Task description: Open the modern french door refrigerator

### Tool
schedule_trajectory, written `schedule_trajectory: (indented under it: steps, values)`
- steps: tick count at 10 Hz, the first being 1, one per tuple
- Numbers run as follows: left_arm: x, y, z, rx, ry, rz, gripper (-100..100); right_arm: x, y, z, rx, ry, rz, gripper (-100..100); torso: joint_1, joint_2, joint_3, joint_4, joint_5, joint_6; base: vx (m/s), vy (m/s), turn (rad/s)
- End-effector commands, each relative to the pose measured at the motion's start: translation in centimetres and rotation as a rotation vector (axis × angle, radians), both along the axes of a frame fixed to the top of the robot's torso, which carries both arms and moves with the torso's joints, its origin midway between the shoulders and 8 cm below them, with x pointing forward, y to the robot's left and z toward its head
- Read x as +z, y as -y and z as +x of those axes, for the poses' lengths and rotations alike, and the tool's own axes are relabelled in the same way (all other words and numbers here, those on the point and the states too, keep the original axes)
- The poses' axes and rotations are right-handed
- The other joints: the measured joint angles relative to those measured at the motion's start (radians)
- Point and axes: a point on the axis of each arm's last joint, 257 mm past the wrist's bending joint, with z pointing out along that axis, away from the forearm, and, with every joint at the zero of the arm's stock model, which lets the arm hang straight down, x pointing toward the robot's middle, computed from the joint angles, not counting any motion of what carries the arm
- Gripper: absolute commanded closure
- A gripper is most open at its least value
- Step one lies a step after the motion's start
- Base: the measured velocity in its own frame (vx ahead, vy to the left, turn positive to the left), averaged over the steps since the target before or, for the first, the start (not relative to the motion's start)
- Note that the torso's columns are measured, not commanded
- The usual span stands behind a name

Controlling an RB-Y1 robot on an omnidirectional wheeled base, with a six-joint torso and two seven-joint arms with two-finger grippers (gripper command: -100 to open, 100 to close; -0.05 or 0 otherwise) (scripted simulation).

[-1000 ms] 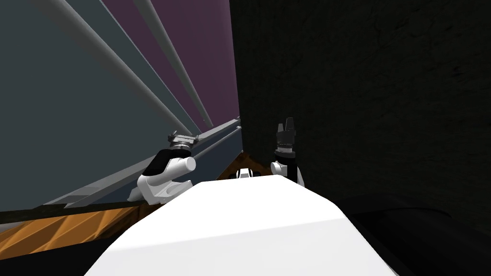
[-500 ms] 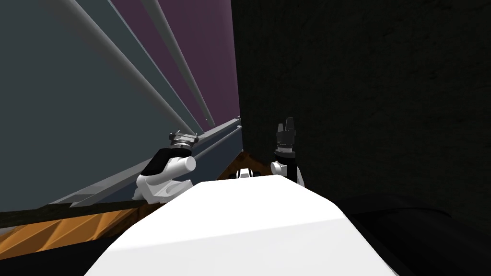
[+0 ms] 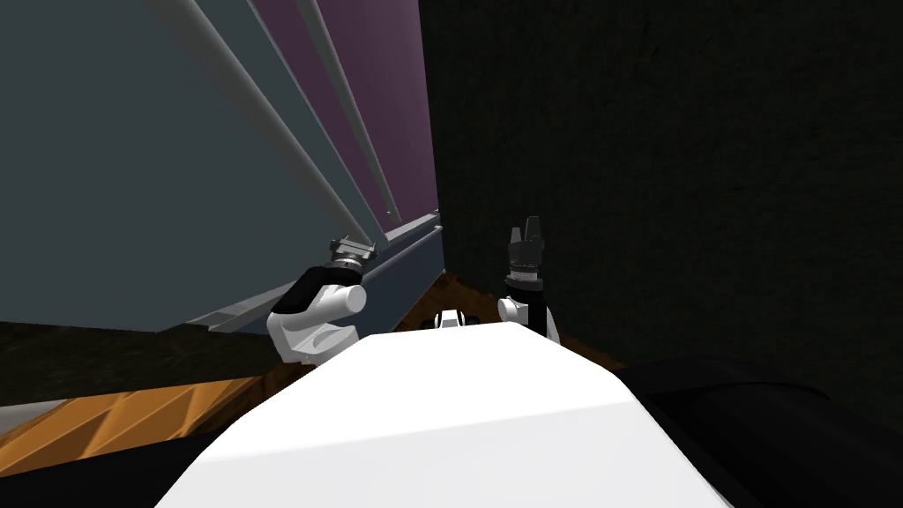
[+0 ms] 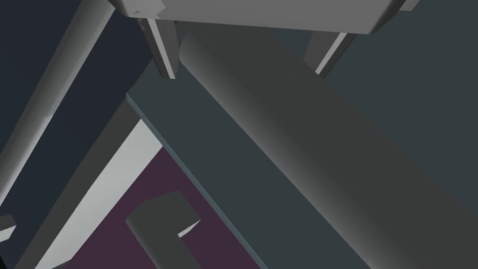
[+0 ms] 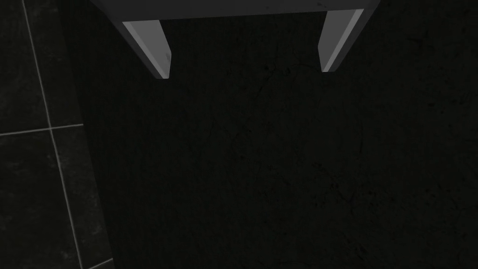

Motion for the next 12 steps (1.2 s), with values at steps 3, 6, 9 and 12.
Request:
schedule_trajectory:
  steps: [3,6,9,12]
  values:
    - [0.1,2.9,1.0,-0.082,-0.001,0.001,100,0.0,0.0,0.0,0.0,0.0,0.0,0,-0.004,0.0,0.001,-0.001,-0.001,0.003,-0.232,0.06,-0.099]
    - [-0.1,6.3,1.2,-0.177,-0.009,0.0,100,0.0,0.0,0.0,0.0,0.0,0.0,0,-0.001,-0.003,-0.002,-0.001,-0.001,0.002,-0.183,0.114,-0.106]
    - [-0.1,9.5,1.0,-0.264,-0.008,0.001,100,0.0,0.0,0.0,0.0,0.0,0.0,0,0.002,0.0,0.0,-0.001,0.001,0.0,-0.191,0.133,-0.114]
    - [-0.2,12.6,0.6,-0.351,-0.009,0.0,100,0.0,0.0,0.0,0.0,0.0,0.0,0,0.002,-0.002,0.0,-0.002,0.001,0.0,-0.198,0.136,-0.115]
